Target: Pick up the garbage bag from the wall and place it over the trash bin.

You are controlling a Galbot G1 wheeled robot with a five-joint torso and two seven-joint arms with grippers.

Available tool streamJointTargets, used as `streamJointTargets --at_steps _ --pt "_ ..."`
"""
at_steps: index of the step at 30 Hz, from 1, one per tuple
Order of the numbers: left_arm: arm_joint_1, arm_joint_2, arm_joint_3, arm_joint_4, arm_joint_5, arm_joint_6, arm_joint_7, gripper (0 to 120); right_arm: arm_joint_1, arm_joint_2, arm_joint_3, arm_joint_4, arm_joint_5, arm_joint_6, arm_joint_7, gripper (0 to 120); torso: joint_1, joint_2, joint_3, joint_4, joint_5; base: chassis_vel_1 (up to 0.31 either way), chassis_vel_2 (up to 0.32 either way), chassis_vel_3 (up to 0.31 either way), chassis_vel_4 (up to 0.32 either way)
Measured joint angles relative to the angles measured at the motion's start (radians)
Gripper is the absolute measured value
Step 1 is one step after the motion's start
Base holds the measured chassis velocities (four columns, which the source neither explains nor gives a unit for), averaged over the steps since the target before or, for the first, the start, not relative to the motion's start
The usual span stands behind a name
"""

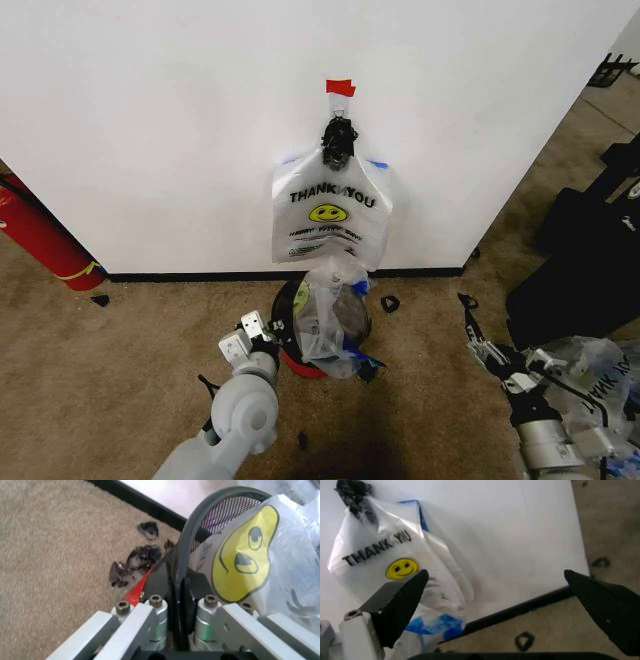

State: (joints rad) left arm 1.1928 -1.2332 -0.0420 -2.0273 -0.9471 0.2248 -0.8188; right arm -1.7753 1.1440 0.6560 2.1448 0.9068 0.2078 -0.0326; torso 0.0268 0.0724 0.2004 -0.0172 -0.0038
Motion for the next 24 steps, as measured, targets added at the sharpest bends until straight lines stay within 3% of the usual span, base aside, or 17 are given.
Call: streamJointTargets --at_steps 9,18,24 --pt "0.012 -0.052 -0.036 0.041 -0.003 -0.016 0.000 4 0.014 -0.024 -0.034 -0.013 0.046 -0.027 0.006 100 0.000 0.000 0.000 0.0000 0.0000 0.000 0.000 0.000 0.000" --pt "0.031 -0.062 -0.039 0.039 -0.005 -0.009 0.024 4 0.032 -0.020 -0.053 -0.027 0.030 -0.028 0.009 100 0.000 0.000 0.000 0.0002 0.0000 0.000 0.000 0.000 0.000" --pt "0.037 -0.052 -0.044 0.013 0.004 0.032 0.038 26 0.048 -0.033 -0.053 -0.036 0.082 -0.063 -0.018 100 0.000 0.000 0.000 -0.0004 -0.0005 0.000 0.000 0.000 0.000"
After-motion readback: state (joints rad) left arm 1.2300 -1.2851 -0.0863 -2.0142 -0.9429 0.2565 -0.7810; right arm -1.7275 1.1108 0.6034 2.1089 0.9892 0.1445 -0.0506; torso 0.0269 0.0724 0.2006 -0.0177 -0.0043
